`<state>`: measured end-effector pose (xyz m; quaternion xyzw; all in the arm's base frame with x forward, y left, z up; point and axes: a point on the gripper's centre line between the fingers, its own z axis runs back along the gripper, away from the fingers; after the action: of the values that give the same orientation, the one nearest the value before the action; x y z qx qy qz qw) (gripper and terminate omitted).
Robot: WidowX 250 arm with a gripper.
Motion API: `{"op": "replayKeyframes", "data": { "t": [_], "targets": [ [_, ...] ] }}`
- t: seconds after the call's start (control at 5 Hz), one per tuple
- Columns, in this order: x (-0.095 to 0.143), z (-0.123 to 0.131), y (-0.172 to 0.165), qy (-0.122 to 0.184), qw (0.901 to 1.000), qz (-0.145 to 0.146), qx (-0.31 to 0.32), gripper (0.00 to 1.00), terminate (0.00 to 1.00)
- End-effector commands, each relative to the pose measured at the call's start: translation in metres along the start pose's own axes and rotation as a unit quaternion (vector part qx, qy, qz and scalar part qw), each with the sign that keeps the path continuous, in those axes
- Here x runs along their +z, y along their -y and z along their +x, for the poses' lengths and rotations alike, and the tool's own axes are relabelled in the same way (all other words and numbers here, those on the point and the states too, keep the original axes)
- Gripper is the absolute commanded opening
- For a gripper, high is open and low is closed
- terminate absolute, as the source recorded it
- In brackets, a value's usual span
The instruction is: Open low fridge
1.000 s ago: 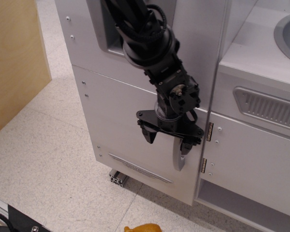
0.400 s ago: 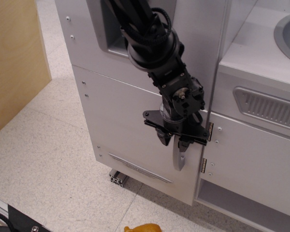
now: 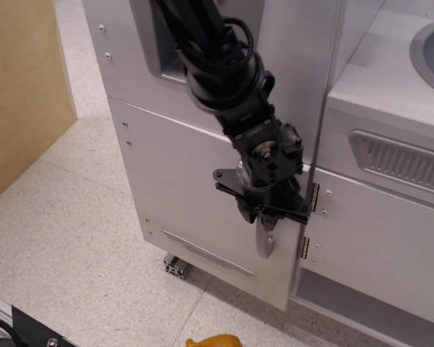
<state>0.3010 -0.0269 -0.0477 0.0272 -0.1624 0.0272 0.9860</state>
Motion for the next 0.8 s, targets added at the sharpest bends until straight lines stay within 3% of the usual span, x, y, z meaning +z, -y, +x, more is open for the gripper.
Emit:
{"op": "replayKeyframes", "data": {
  "t": [0.0,0.2,0.4,0.6],
  "targets": [
    [0.027,-0.04,-0.027,-0.002,0.9996,0.003,-0.026,0.0,0.0],
    [0.046,-0.049,-0.041,-0.01,0.9992,0.007,-0.039,1.0,0.0],
    [0.088,-0.041,-0.051,-0.03,0.999,-0.014,-0.029,1.0,0.0],
    [0.119,-0.027,-0.049,-0.027,0.9991,-0.032,-0.008,1.0,0.0]
  ]
}}
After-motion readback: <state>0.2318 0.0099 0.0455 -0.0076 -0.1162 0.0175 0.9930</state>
